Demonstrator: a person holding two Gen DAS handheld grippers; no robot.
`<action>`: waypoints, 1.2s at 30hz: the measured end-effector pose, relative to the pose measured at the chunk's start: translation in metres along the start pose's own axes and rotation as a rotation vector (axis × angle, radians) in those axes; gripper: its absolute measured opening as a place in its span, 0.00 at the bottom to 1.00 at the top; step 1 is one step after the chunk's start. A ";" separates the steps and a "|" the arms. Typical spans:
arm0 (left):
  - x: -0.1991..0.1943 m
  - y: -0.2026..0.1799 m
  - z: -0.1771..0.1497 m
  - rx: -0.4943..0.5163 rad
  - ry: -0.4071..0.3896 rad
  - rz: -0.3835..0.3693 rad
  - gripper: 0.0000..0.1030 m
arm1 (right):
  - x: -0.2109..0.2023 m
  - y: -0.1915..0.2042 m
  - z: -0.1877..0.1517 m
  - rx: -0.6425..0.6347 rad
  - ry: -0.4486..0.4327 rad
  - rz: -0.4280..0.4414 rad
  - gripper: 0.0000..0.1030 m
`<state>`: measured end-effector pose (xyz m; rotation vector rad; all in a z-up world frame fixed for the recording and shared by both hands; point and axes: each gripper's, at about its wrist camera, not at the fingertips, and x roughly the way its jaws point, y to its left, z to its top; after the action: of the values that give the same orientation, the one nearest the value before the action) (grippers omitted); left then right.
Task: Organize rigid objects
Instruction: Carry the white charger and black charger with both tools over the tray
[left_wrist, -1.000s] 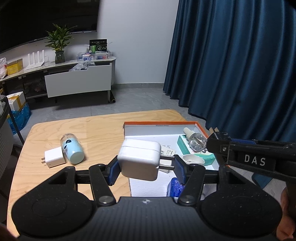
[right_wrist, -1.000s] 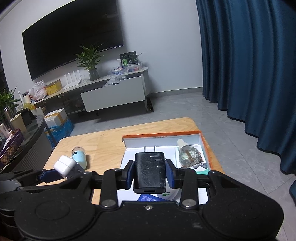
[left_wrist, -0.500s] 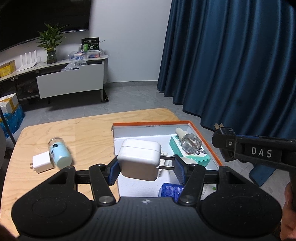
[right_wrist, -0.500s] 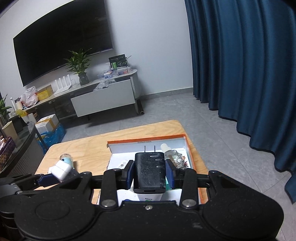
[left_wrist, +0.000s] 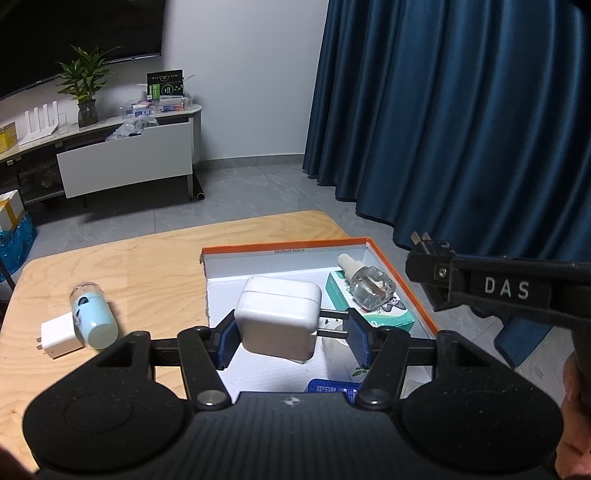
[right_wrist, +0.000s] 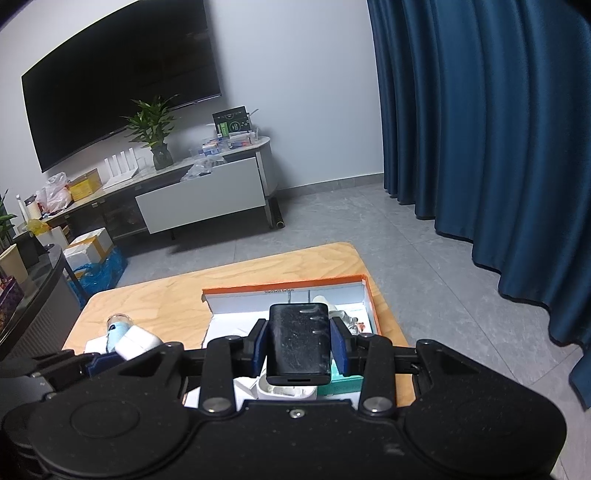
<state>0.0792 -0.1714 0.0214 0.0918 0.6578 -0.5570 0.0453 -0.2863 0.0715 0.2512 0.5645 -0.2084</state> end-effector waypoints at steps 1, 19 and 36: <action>0.001 0.000 0.000 0.001 0.002 -0.002 0.58 | 0.000 0.000 0.000 0.000 0.000 0.001 0.43; 0.028 0.016 0.015 -0.031 0.034 0.013 0.58 | 0.023 -0.004 0.001 0.014 0.035 -0.001 0.43; 0.055 0.018 0.032 -0.030 0.051 0.003 0.58 | 0.039 -0.004 -0.001 0.021 0.050 0.004 0.43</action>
<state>0.1423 -0.1896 0.0119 0.0790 0.7154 -0.5426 0.0756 -0.2945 0.0483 0.2782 0.6120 -0.2042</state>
